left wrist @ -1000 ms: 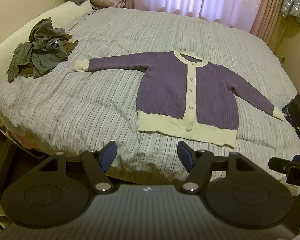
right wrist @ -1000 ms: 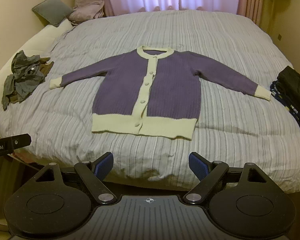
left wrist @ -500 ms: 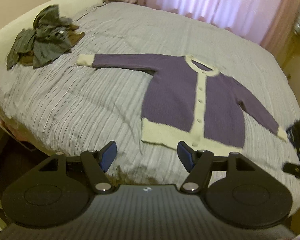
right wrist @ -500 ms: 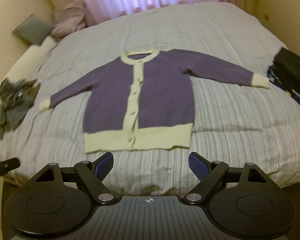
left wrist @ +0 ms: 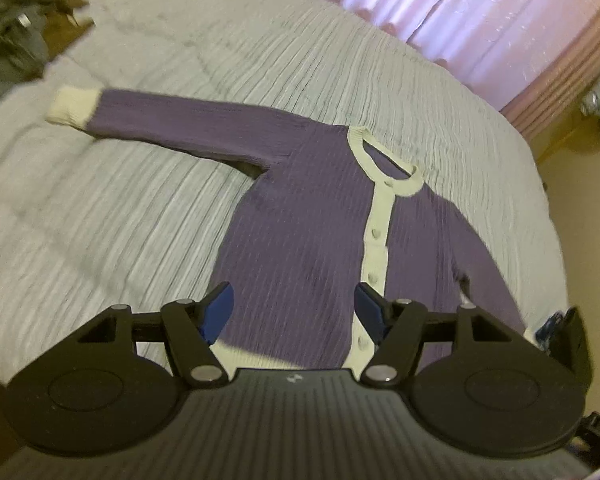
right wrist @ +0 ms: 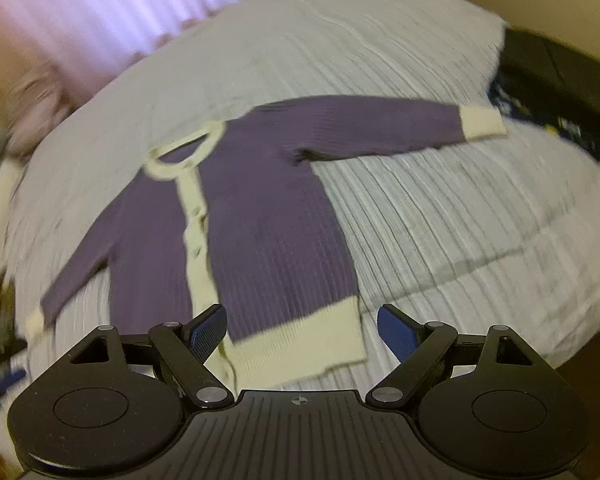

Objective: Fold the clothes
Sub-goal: 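Grasp the cream cuff of a sleeve with the left gripper, then fold the held sleeve across the cardigan body with the left gripper and release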

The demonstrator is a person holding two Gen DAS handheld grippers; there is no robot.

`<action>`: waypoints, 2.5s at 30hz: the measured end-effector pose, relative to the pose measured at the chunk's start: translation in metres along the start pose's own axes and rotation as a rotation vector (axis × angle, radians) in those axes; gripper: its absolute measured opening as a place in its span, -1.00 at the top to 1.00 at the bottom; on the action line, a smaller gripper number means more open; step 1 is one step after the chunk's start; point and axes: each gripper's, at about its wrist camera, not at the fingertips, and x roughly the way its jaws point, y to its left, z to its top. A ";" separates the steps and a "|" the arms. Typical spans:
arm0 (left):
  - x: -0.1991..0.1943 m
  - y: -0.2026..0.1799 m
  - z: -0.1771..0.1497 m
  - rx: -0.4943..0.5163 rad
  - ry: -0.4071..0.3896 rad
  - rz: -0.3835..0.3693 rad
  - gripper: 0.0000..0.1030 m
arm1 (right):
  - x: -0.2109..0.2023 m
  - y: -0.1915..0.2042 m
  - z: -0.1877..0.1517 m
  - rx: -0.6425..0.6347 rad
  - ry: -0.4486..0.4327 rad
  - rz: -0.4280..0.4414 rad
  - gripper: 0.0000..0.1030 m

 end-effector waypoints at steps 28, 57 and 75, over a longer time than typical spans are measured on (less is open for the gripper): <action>0.195 0.297 0.116 -0.820 -0.307 0.130 -0.19 | 0.245 0.040 0.046 0.029 0.160 -0.184 -0.66; 0.257 -0.104 0.031 0.249 0.096 -0.404 0.31 | 0.239 -0.043 0.108 0.145 0.026 -0.077 -0.66; 0.264 -0.014 0.053 0.379 -0.082 0.097 0.16 | 0.330 -0.012 0.144 0.298 -0.035 0.328 -0.14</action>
